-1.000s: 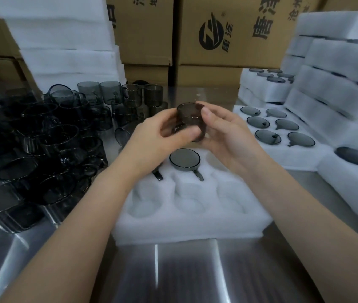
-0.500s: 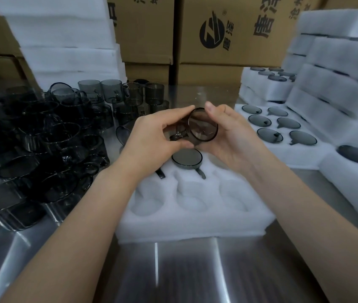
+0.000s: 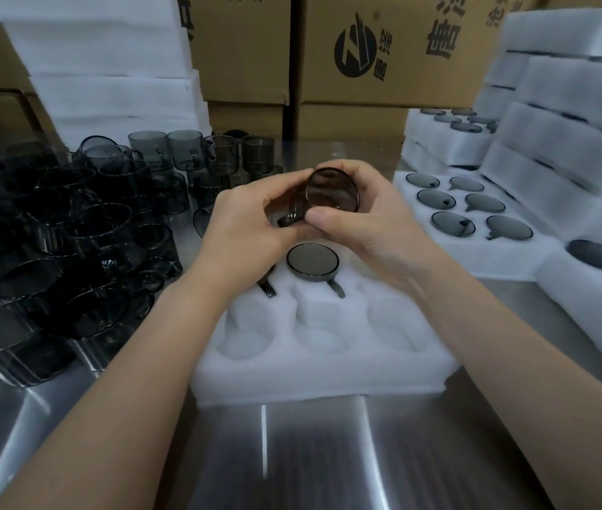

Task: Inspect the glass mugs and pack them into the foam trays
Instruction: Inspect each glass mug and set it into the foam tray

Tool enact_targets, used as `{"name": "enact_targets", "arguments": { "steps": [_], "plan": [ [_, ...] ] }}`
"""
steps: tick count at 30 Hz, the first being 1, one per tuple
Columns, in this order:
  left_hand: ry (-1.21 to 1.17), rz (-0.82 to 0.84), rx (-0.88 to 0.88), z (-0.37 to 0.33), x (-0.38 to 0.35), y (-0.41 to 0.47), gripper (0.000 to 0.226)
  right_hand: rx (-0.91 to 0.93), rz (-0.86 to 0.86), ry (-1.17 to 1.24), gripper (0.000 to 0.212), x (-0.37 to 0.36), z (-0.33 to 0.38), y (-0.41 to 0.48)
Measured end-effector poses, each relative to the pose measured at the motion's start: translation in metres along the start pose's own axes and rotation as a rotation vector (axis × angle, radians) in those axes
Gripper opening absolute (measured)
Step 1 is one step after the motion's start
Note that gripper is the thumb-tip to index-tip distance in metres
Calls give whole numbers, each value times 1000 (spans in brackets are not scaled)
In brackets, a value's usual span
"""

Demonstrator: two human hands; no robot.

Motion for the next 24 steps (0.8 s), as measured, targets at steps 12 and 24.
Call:
{"name": "enact_targets", "arguments": {
  "steps": [12, 24],
  "plan": [
    [-193, 27, 5, 11, 0, 1, 62, -42, 32, 279, 37, 4, 2, -1],
    [-158, -69, -117, -2, 4, -4, 61, -143, -39, 322, 45, 6, -6, 2]
  ]
}}
Point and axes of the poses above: each hand's wrist, its own y-axis towards the middle knuckle, its own x-axis out of the back of the hand, z = x × y, the point moved 8 cm from there along y, towards the middle knuckle, and after that the axes turned 4 degrees about z, right-handed, at the moved point
